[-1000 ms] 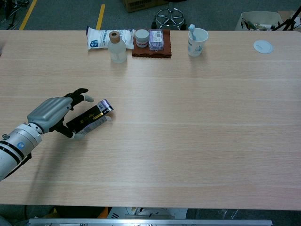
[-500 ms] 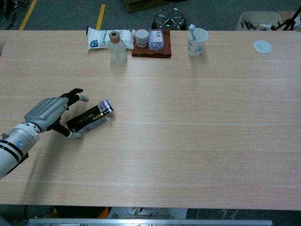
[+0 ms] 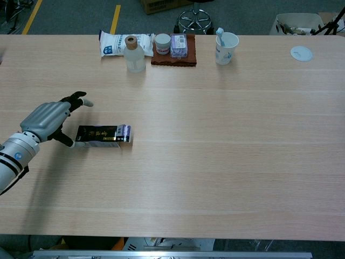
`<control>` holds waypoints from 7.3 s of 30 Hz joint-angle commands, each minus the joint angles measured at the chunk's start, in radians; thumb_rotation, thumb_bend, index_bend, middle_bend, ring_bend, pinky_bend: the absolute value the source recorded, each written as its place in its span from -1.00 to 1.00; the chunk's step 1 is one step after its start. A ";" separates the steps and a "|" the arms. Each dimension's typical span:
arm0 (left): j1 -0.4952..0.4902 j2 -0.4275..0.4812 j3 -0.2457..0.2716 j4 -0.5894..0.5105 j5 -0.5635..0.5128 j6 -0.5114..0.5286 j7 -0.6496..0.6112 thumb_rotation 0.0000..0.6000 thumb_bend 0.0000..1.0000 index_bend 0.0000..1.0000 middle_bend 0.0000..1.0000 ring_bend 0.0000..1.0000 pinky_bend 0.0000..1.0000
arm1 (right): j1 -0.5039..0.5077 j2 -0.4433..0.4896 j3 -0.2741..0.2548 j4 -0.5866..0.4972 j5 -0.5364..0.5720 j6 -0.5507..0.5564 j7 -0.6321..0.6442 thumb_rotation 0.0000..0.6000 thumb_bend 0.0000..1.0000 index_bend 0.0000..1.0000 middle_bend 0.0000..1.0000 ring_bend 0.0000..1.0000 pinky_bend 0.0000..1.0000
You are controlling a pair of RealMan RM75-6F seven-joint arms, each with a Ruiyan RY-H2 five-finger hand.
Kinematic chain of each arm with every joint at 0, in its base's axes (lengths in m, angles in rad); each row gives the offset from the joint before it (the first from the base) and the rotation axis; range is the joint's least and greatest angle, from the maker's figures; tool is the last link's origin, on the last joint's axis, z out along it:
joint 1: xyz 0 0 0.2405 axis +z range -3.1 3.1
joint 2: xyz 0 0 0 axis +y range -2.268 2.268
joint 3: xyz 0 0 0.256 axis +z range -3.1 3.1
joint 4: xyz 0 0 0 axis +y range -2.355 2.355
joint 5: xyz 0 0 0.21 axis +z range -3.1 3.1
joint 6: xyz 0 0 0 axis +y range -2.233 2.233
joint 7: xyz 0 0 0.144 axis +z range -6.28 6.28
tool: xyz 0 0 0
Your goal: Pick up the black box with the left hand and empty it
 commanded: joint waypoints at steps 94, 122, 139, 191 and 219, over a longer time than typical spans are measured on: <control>-0.039 0.186 0.077 -0.130 0.137 0.022 0.100 1.00 -0.35 -0.11 -1.00 -1.00 -0.78 | 0.000 -0.008 0.000 0.002 0.002 -0.010 0.005 1.00 -0.91 -0.78 -0.76 -0.90 -0.37; -0.046 0.343 0.086 -0.210 0.244 0.139 0.502 1.00 -0.35 -0.12 -1.00 -1.00 -0.78 | 0.004 -0.008 0.000 -0.008 -0.004 -0.007 -0.004 1.00 -0.91 -0.78 -0.76 -0.90 -0.37; -0.039 0.329 0.075 -0.162 0.240 0.142 0.522 1.00 -0.35 -0.18 -1.00 -1.00 -0.77 | 0.004 -0.008 0.000 -0.009 -0.001 -0.009 -0.006 1.00 -0.91 -0.78 -0.76 -0.90 -0.37; -0.005 0.298 0.043 -0.130 0.110 0.162 0.735 1.00 -0.35 -0.25 -1.00 -1.00 -0.78 | 0.001 -0.009 -0.003 -0.003 0.003 -0.012 -0.002 1.00 -0.91 -0.78 -0.76 -0.90 -0.37; -0.003 0.299 0.053 -0.129 0.085 0.158 0.715 1.00 -0.48 -0.24 -1.00 -1.00 -0.77 | 0.001 -0.012 -0.002 0.001 0.007 -0.014 0.001 1.00 -0.91 -0.78 -0.76 -0.90 -0.37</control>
